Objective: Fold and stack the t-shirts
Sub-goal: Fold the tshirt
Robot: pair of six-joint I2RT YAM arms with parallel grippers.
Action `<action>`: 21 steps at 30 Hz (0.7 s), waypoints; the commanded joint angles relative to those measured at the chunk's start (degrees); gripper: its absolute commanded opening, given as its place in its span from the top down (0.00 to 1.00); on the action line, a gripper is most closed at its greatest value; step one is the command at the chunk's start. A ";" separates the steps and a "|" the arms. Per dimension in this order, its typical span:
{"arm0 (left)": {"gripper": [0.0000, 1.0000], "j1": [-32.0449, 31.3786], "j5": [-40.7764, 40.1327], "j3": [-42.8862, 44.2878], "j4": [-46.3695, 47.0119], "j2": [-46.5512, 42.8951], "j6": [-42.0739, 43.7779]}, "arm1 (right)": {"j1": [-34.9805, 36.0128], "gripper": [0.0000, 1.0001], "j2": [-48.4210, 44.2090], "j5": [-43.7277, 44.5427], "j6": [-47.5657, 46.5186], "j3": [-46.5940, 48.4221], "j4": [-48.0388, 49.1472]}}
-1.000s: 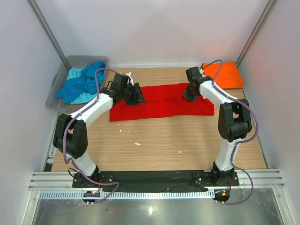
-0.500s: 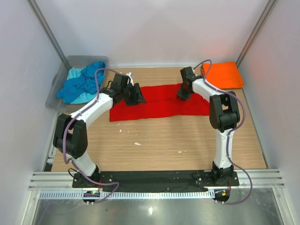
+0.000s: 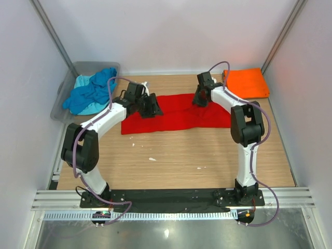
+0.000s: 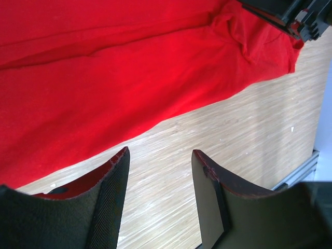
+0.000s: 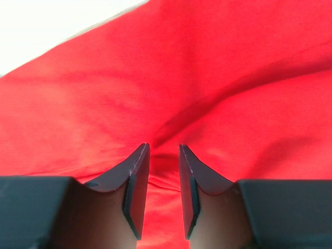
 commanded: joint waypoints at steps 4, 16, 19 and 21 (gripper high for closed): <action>0.54 -2.04 8.12 3.49 10.86 2.61 -0.88 | -6.29 0.72 -9.03 2.70 -4.87 0.37 -5.98; 0.82 -6.80 19.10 18.96 37.64 26.33 -18.25 | -19.82 0.75 -9.30 -2.67 -4.35 -2.54 -6.34; 0.83 -6.80 20.60 19.67 47.92 31.60 -23.01 | -20.35 0.75 -7.98 -5.02 -4.96 -2.63 -4.32; 0.83 -6.80 20.96 21.16 51.13 34.33 -26.36 | -20.62 0.75 -7.19 -6.19 -5.67 -2.36 -2.47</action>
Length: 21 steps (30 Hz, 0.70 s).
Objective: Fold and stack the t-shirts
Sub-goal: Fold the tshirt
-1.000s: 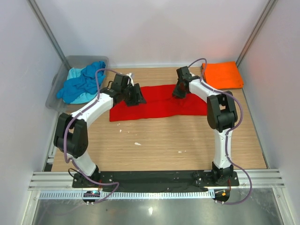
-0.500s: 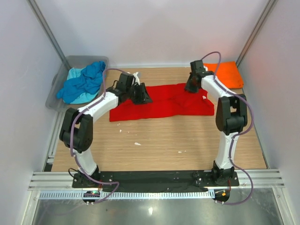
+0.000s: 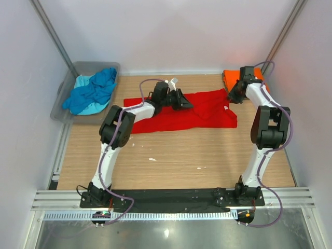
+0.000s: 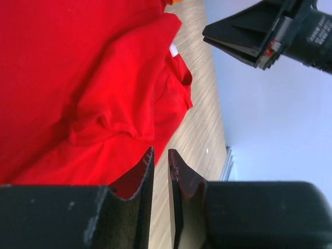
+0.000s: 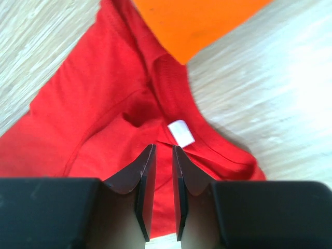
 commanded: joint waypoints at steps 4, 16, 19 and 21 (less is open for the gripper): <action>0.83 0.50 3.61 6.25 15.26 8.16 -8.63 | 0.12 0.75 2.50 -4.29 -1.72 1.00 5.16; 0.82 1.12 -7.28 8.71 0.87 10.37 0.07 | 0.03 0.71 7.87 -7.37 -4.53 2.32 9.12; 0.81 1.12 -8.96 8.98 -2.14 10.19 2.27 | 0.12 0.71 8.39 -7.37 -4.88 2.15 10.00; 0.82 1.12 -9.23 9.33 -4.07 10.45 3.15 | 0.12 0.71 8.57 -6.58 -5.15 2.32 10.09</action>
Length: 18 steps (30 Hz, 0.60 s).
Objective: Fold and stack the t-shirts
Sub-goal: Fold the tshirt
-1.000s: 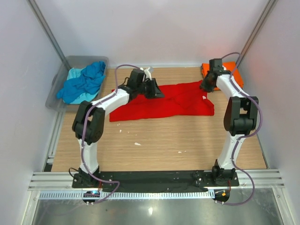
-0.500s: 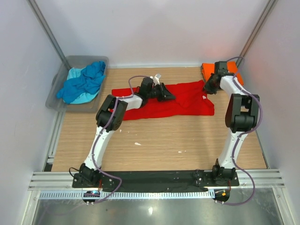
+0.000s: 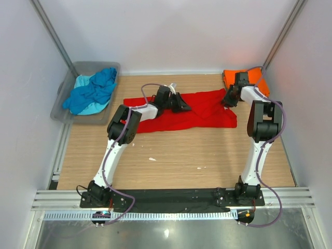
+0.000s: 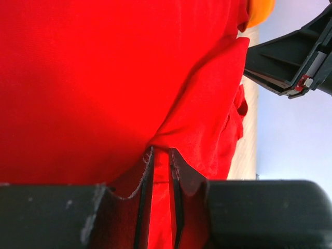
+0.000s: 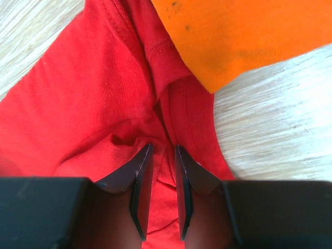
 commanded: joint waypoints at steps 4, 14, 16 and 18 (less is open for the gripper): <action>0.81 0.31 -3.79 2.21 -5.24 -1.52 4.36 | -0.03 0.74 0.31 1.21 -2.17 2.54 2.35; 0.81 0.31 -3.96 2.21 -5.59 -0.90 4.09 | -0.03 0.99 0.84 3.76 -2.44 3.33 1.74; 0.81 0.31 -4.05 2.29 -5.85 -0.90 4.27 | -0.12 0.99 0.14 4.90 -2.27 3.51 0.16; 0.81 0.31 -4.23 2.29 -6.03 -0.99 4.44 | -0.12 0.99 -0.39 8.04 -2.09 3.86 -1.16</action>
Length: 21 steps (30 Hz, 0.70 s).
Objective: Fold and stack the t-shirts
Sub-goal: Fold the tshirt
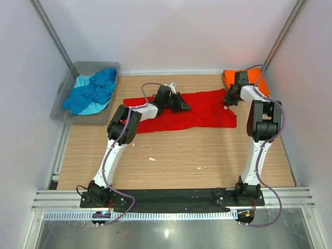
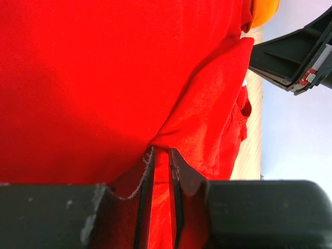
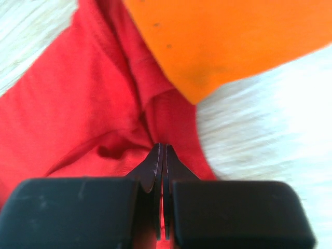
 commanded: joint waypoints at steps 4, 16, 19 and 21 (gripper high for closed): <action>0.81 0.38 -3.29 1.09 -4.33 -1.04 2.85 | -0.03 0.99 -3.08 7.25 -0.52 2.88 -4.59; 0.80 0.38 -4.25 1.18 -5.38 -1.12 2.67 | -0.12 0.74 -4.68 -6.19 -3.24 0.94 2.00; 0.80 0.38 -3.99 1.53 -5.29 -0.86 2.41 | -0.12 0.73 -3.09 -6.64 -2.89 2.35 0.51; 0.80 0.38 -3.82 1.62 -5.29 -0.77 2.41 | -0.12 0.74 -2.91 -6.64 -1.66 2.18 0.33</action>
